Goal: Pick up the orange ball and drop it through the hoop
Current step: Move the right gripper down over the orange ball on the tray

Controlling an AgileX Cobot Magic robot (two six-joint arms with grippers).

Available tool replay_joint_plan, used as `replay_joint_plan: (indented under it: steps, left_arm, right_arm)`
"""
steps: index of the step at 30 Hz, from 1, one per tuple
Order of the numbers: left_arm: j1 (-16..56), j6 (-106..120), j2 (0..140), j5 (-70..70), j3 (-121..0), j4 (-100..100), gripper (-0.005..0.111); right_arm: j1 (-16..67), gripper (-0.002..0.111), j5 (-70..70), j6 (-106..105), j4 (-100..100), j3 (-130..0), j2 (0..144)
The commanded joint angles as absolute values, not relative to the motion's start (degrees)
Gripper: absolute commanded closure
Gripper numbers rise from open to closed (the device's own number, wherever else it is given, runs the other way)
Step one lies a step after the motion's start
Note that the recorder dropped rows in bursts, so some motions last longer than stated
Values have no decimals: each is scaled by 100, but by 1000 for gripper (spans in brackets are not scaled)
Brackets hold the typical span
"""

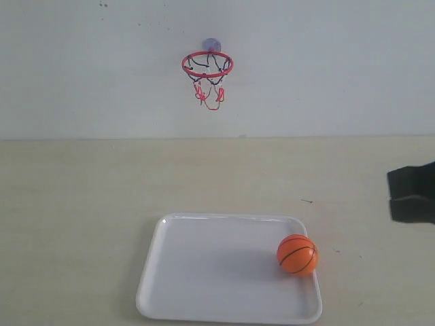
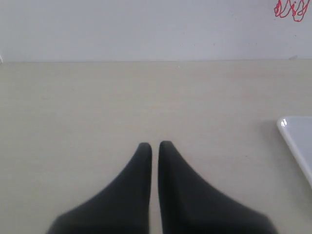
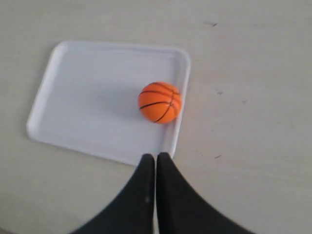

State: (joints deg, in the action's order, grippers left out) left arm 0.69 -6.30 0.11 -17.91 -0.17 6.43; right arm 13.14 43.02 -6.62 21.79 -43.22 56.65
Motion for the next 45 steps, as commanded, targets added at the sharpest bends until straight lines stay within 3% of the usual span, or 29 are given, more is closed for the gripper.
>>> replay_joint_plan:
  steps: [1,3,7,9,15,32,45]
  left_arm:
    - [123,-640,0,-1789,0,601,103]
    - [123,-640,0,-1789,0,601,103]
    - [123,-640,0,-1789,0,601,103]
    - [123,-640,0,-1789,0,601,103]
    - [123,-640,0,-1789,0,601,103]
    - [123,-640,0,-1789,0,601,103]
    - [123,-640,0,-1789,0,601,103]
  right_arm:
    - [1345,98,4441,-2051,3498,-4353,6467]
    - [1475,83,4232,-2175,3678,-4353,6882]
    - [1934,40,3702,-2333,3679,-4353,7620]
    - [2197,32,3376,-2333,3679,-4353,7957]
    - [2454,33,2532,-2321,3664,-4446,8681]
    - [2454,33,2390,-739,1496,-5276,9834]
    - [2468,33,2208,-740,1712,-5276,10171]
